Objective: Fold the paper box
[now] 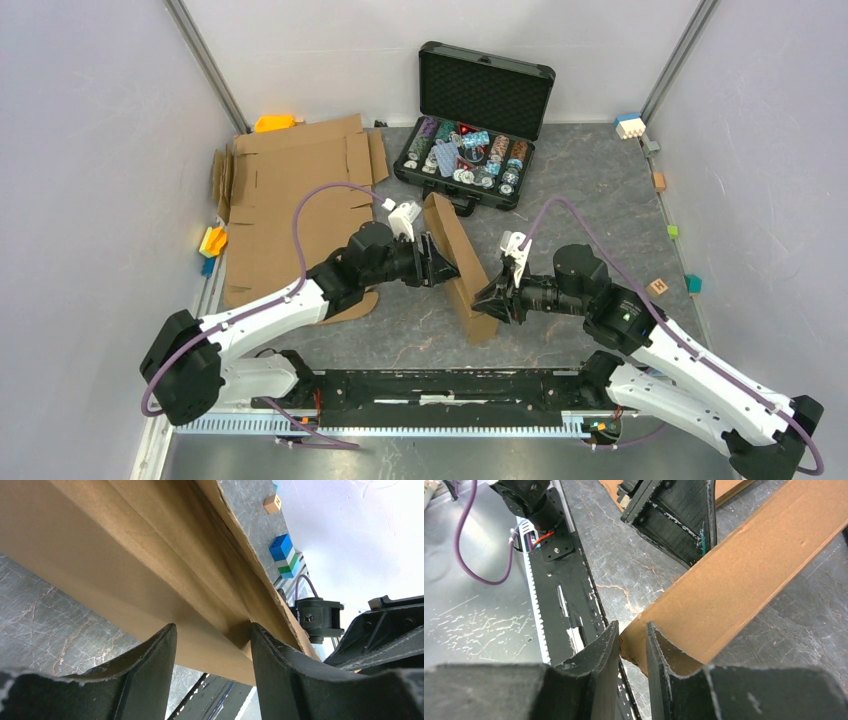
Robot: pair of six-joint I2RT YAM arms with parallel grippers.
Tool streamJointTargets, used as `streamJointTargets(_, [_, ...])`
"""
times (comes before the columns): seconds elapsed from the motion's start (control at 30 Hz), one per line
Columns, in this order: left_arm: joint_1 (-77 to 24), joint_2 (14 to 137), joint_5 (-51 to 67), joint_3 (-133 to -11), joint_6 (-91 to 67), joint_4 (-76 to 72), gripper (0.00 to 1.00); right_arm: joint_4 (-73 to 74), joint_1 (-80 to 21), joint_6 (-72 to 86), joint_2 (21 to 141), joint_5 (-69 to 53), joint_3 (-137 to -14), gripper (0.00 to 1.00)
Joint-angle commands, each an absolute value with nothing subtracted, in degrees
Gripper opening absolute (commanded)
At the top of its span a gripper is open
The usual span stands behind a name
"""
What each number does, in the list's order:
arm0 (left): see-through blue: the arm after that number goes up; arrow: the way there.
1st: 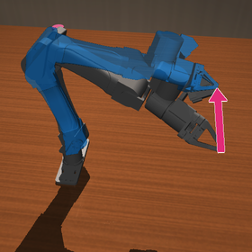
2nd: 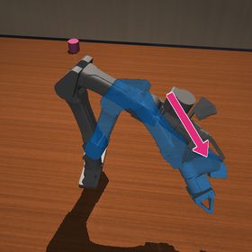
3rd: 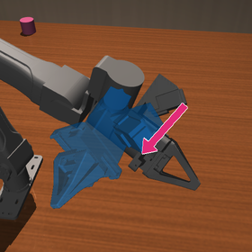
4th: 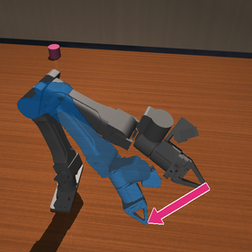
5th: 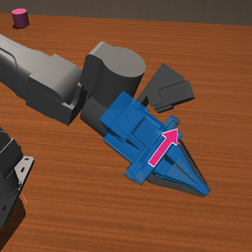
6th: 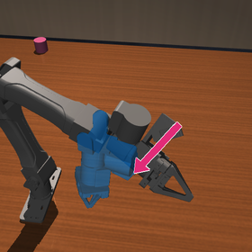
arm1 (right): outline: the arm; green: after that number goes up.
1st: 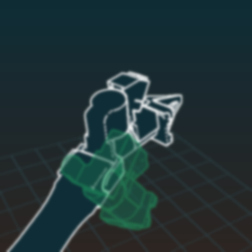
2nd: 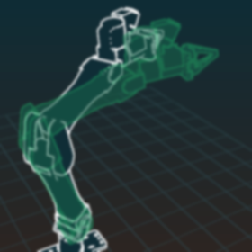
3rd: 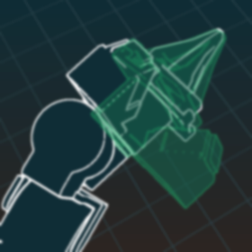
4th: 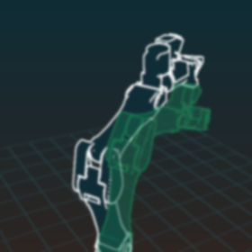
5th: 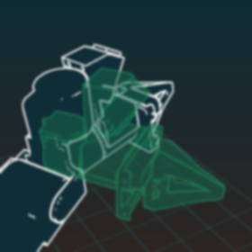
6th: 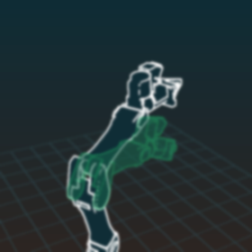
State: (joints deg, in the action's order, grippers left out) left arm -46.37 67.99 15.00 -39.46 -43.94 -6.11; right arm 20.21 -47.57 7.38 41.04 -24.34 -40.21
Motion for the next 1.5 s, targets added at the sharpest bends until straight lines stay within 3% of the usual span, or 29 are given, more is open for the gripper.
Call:
streamJointTargets(0.0, [-46.32,67.60,13.79,-41.03,-43.82,-6.25,0.62,28.19,-47.72,3.76,43.24,-18.66,-38.86,0.29])
streamJointTargets(0.37, [-45.77,62.16,9.25,-42.72,-39.66,5.57,0.62,29.33,-47.71,2.70,43.99,-16.62,-39.06,0.32])
streamJointTargets(0.53, [-39.12,57.85,11.48,-44.18,-38.01,10.55,0.61,29.52,-47.72,2.30,43.76,-16.53,-39.86,0.32])
streamJointTargets(0.6, [-35.43,56.89,14.55,-45.22,-37.65,10.20,0.66,29.75,-47.72,2.12,43.78,-16.59,-39.99,0.32])
streamJointTargets(0.77, [-30.54,60.31,16.83,-53.12,-34.93,10.39,0.92,29.79,-47.73,2.02,44.06,-16.61,-40.08,0.32])
streamJointTargets(0.87, [-29.38,65.31,17.47,-57.77,-34.21,9.43,1.00,29.88,-47.69,1.96,44.32,-16.82,-40.30,0.32])
streamJointTargets(1.03, [-28.52,72.71,18.18,-64.03,-33.50,6.56,0.99,29.98,-47.72,1.99,44.53,-17.22,-40.43,0.32])
streamJointTargets(1.47, [-28.50,86.66,16.00,-76.86,-28.23,12.19,0.76,29.89,-47.72,1.93,44.48,-17.20,-39.99,0.33])
